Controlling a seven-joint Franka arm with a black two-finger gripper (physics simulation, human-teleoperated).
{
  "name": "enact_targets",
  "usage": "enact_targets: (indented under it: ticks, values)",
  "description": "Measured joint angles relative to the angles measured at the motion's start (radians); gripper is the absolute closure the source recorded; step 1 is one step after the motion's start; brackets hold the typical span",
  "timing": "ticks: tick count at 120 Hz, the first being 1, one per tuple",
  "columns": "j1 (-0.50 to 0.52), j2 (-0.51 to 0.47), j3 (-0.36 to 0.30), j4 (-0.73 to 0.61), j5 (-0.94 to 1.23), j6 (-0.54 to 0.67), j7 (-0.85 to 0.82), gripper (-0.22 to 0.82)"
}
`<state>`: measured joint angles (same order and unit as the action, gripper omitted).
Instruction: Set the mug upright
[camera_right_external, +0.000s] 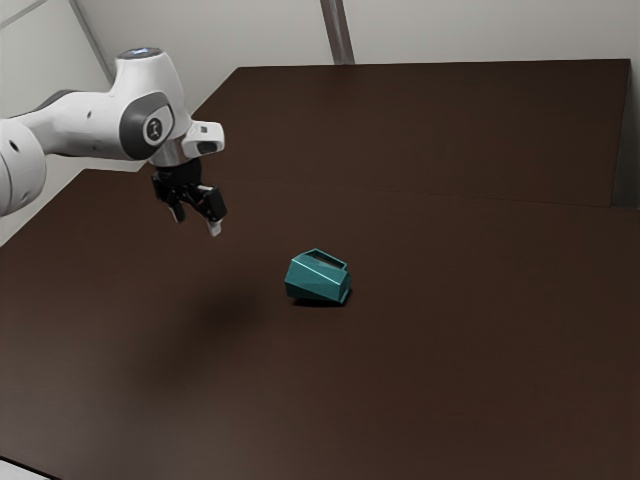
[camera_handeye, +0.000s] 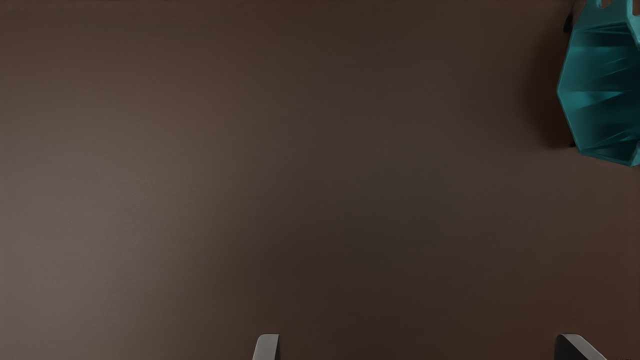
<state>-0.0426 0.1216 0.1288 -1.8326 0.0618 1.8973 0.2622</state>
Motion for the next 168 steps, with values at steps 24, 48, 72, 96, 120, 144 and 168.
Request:
enact_targets:
  ticks: [24, 48, 72, 96, 120, 144, 168]
  values:
    - [0.016, -0.01, 0.003, -0.038, -0.127, 0.022, 0.0, 0.0]
    - [0.015, 0.018, 0.002, -0.053, -0.379, 0.047, 0.014, 0.0]
    - [0.045, 0.143, 0.002, -0.049, -0.68, 0.056, 0.1, 0.0]
    - [0.049, 0.235, 0.002, -0.002, -0.809, 0.053, 0.182, 0.0]
    - [0.075, 0.325, -0.024, 0.069, -0.85, 0.042, 0.295, 0.0]
    - [0.085, 0.395, -0.063, 0.124, -0.871, 0.036, 0.386, 0.0]
    - [0.078, 0.416, -0.074, 0.134, -0.912, 0.034, 0.452, 0.1]
